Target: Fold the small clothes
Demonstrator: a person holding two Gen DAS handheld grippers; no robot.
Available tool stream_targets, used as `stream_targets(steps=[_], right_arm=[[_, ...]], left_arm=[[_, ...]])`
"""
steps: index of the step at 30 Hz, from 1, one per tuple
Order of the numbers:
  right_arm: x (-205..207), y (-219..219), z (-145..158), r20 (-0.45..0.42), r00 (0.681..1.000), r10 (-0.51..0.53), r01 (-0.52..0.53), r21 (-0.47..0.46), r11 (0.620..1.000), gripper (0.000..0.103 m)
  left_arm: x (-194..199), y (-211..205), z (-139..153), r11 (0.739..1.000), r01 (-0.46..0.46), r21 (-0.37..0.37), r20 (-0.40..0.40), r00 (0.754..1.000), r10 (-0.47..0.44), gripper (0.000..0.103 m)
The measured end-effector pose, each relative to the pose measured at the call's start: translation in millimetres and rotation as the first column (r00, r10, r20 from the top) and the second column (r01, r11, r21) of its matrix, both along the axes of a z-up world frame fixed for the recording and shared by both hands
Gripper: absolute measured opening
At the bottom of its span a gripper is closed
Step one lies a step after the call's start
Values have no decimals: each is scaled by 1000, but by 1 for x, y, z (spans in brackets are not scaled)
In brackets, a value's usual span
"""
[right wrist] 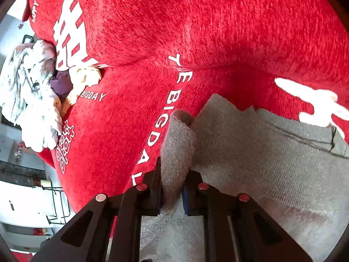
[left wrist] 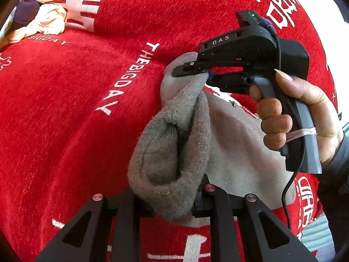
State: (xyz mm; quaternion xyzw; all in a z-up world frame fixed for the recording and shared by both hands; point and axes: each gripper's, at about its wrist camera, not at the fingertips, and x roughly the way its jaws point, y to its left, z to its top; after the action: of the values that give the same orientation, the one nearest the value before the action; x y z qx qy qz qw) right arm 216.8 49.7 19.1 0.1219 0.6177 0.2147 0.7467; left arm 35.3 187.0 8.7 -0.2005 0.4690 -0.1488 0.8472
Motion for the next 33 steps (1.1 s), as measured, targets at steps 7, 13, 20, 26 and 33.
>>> stream_targets(steps=[7, 13, 20, 26, 33], right_arm=[[1, 1, -4, -5, 1000, -4, 4, 19, 1000, 15], [-4, -12, 7, 23, 1000, 2, -3, 59, 998, 15], [-11, -49, 39, 77, 997, -5, -4, 122, 992, 15], [-18, -87, 62, 113, 994, 6, -23, 155, 988, 15], [-27, -135, 75, 137, 991, 12, -37, 181, 983, 14]], left_arm=[[5, 14, -1, 996, -3, -91, 6, 1000, 3, 9], [-7, -16, 25, 995, -17, 102, 94, 996, 7, 9], [-26, -74, 59, 947, -1, 320, 180, 982, -60, 9], [-27, -111, 76, 915, 28, 402, 177, 978, -108, 9], [-30, -168, 88, 853, 82, 516, 160, 969, -189, 9]])
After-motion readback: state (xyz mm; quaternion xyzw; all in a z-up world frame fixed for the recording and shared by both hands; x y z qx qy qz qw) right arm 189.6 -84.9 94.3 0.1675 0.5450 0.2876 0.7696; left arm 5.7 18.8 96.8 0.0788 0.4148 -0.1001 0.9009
